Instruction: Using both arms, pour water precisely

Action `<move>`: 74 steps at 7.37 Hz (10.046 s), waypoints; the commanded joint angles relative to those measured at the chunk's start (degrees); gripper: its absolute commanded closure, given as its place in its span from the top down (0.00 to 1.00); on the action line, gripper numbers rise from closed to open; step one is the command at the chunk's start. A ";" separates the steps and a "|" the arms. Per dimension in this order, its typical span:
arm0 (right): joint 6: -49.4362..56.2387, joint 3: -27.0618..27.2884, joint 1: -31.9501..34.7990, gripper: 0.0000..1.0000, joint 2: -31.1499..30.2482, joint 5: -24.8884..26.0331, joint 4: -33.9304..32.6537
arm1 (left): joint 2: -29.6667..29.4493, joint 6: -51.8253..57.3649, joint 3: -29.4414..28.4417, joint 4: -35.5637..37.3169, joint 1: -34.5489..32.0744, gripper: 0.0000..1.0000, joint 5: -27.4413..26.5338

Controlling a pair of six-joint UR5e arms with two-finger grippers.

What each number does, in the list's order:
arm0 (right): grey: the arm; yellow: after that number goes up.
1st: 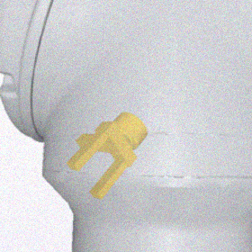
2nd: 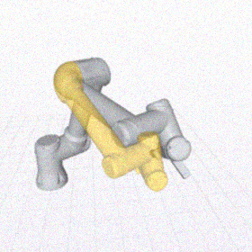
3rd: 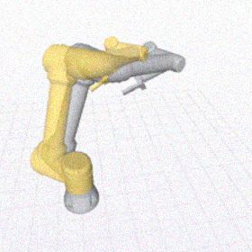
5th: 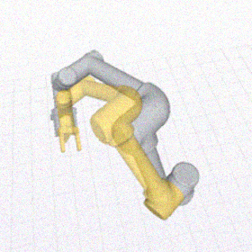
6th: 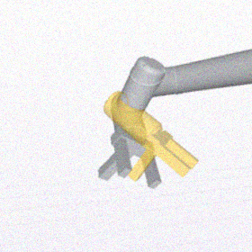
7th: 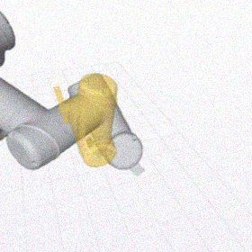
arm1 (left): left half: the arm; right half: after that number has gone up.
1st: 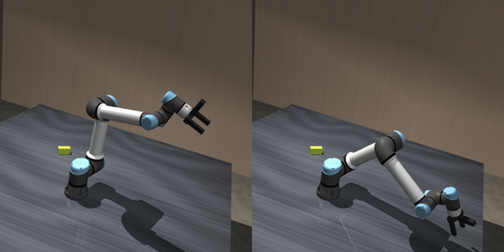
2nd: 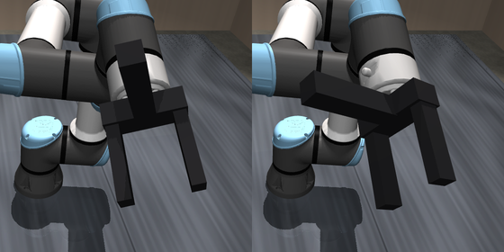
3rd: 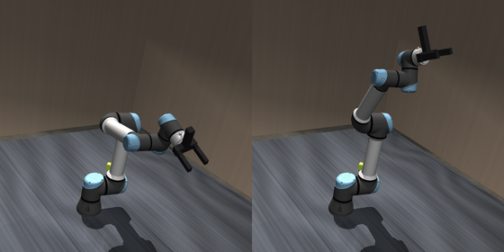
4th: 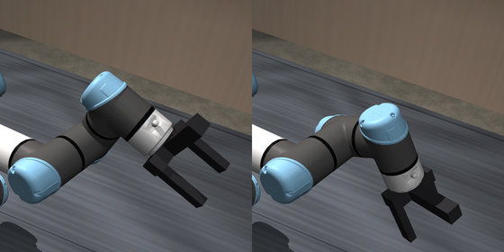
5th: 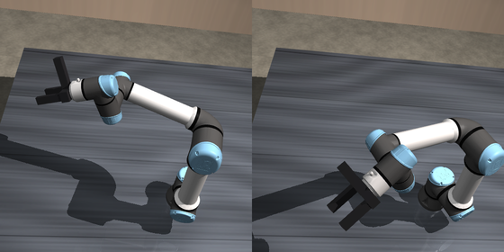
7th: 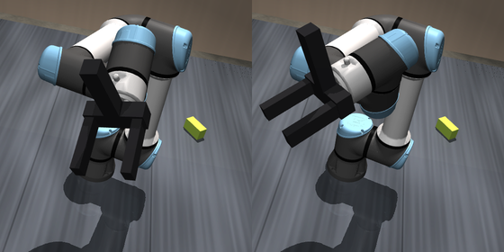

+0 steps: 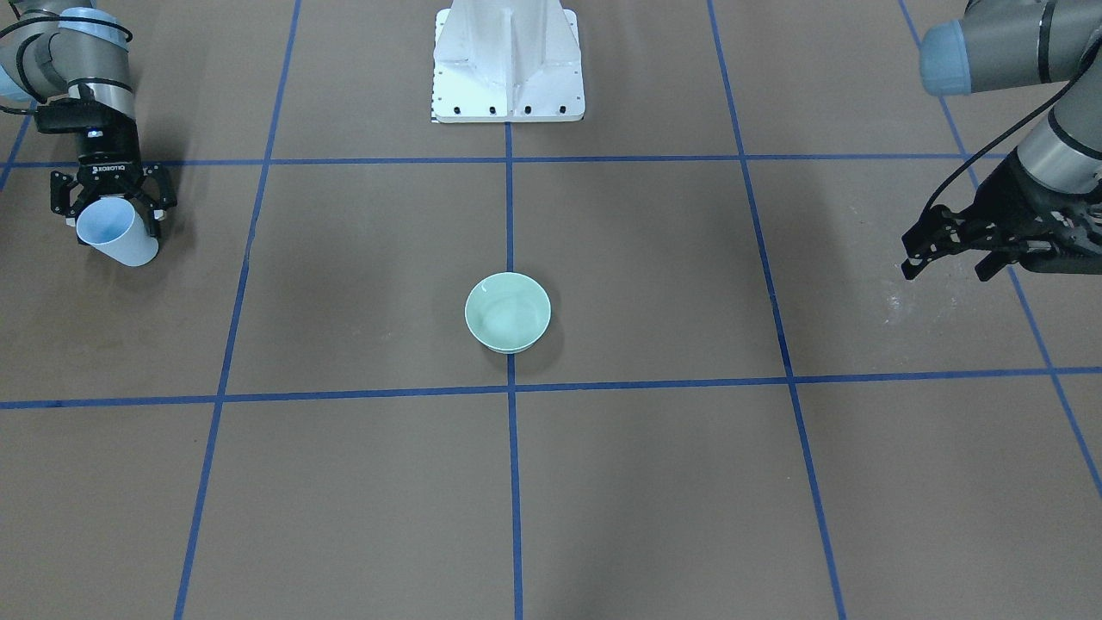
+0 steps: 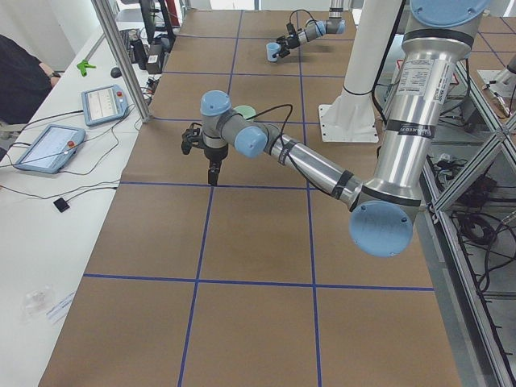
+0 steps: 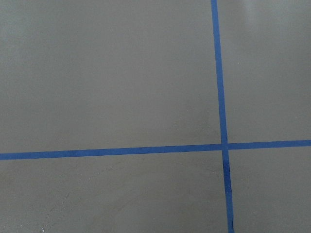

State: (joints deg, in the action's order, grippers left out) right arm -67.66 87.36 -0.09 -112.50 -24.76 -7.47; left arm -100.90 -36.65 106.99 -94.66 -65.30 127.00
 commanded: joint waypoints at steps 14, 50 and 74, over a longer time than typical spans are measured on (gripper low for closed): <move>7.97 11.14 -2.37 0.99 -9.49 -2.04 9.93 | -0.43 -0.61 0.41 -0.26 0.09 1.00 0.00; 52.37 18.28 82.18 0.99 18.38 -105.67 -75.06 | -32.99 -33.36 -17.13 3.29 20.32 0.00 -0.98; 52.72 14.15 82.09 0.99 18.37 -105.23 -74.53 | -2.70 28.93 -10.31 11.28 -9.55 1.00 -1.05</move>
State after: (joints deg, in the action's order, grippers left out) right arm -14.81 101.75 82.00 -94.17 -129.79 -81.87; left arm -99.61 -17.65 96.66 -92.33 -70.67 127.86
